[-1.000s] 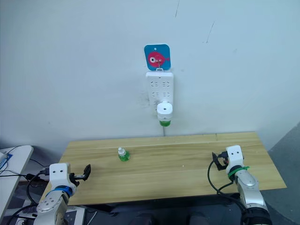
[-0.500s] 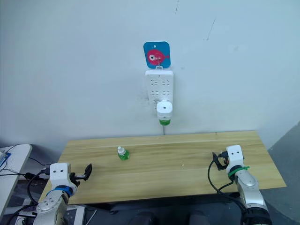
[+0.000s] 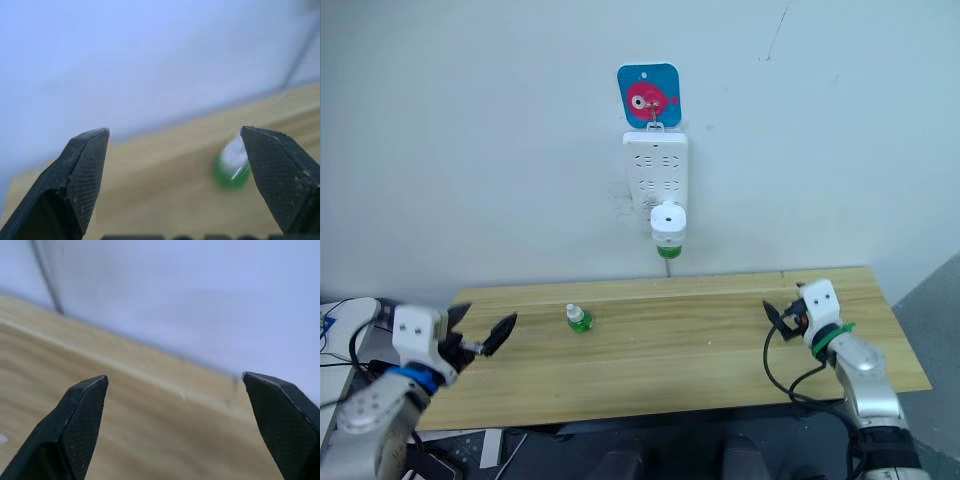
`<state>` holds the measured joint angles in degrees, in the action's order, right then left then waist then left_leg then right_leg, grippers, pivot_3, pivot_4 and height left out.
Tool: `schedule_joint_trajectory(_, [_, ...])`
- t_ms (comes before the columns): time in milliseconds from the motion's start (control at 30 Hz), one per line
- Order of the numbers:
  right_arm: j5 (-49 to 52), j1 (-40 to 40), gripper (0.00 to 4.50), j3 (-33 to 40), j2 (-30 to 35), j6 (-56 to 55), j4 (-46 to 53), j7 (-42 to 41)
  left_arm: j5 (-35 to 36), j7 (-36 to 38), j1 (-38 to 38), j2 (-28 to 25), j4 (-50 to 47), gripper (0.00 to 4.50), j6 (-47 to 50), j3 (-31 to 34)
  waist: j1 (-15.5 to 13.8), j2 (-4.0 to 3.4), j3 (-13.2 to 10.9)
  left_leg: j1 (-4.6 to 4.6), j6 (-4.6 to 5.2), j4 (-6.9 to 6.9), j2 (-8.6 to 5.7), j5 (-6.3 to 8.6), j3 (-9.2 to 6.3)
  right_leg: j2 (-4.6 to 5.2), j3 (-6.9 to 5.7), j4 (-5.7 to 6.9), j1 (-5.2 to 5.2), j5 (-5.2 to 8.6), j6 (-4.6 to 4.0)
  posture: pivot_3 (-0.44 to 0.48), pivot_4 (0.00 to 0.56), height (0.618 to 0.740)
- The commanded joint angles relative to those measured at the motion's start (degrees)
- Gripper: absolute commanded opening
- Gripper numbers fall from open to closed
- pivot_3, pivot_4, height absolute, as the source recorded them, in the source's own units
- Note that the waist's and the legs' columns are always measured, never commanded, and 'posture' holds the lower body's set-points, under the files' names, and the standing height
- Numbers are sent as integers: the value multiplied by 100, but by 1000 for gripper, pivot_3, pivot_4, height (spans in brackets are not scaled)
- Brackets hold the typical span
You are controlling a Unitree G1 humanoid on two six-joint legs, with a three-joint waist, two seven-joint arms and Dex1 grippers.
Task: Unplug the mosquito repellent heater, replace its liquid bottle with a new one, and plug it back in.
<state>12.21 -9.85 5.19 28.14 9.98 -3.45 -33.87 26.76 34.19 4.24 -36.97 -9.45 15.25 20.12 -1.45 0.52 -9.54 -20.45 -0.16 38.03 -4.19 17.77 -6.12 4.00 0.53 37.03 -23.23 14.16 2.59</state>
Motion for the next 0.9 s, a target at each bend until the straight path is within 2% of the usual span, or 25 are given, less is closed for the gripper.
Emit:
schedule_joint_trajectory(33, [511, -337, 4500, 21, 153, 779, 806, -303, 384, 295, -725, -198, -374, 4121, 603, -293, 11, -2, -23, -5, -1, 0, 0, 0, -5, 0, -7, 0, -2, 0, 0, 56, 196, 740])
schedule_joint_trajectory(200, [1083, -1013, 4500, -61, 71, 1948, 1679, -229, 297, 646, -2081, -94, 86, 2637, 973, -964, 54, 6, -102, -28, -26, 0, -1, -15, -9, 0, -10, 2, -25, -3, -3, 24, 201, 740])
schedule_joint_trajectory(367, [1361, -1424, 4500, -247, -53, 2585, 2203, -132, 91, 910, -3043, 178, 779, 2637, 876, -1413, 129, 34, -121, -46, -28, -3, -1, -16, -8, 2, -10, -4, -47, -3, -2, 3, 204, 740])
schedule_joint_trajectory(567, [1462, -1658, 4500, -330, -222, 2945, 2527, 86, -536, 1516, -4556, 719, 2623, 2637, -7, -1997, 144, 48, -138, -111, -31, 26, -9, -18, -13, 7, -21, 0, -99, -5, -2, -17, 207, 740])
schedule_joint_trajectory(800, [1510, -1464, 4500, -260, -283, 3087, 2791, 323, -1069, 1869, -5604, 1174, 4339, 2637, -931, -2162, 165, 42, -144, -130, -31, 40, -9, -18, -22, 8, -35, 10, -110, -6, -1, -51, 211, 740])
schedule_joint_trajectory(900, [1503, -1330, 4500, -235, -321, 3103, 2894, 444, -1213, 2060, -5870, 1314, 4807, 2637, -1240, -2194, 135, 39, -151, -149, -31, 87, -13, -19, -65, 13, -103, 16, -85, -11, -3, -67, 211, 740])
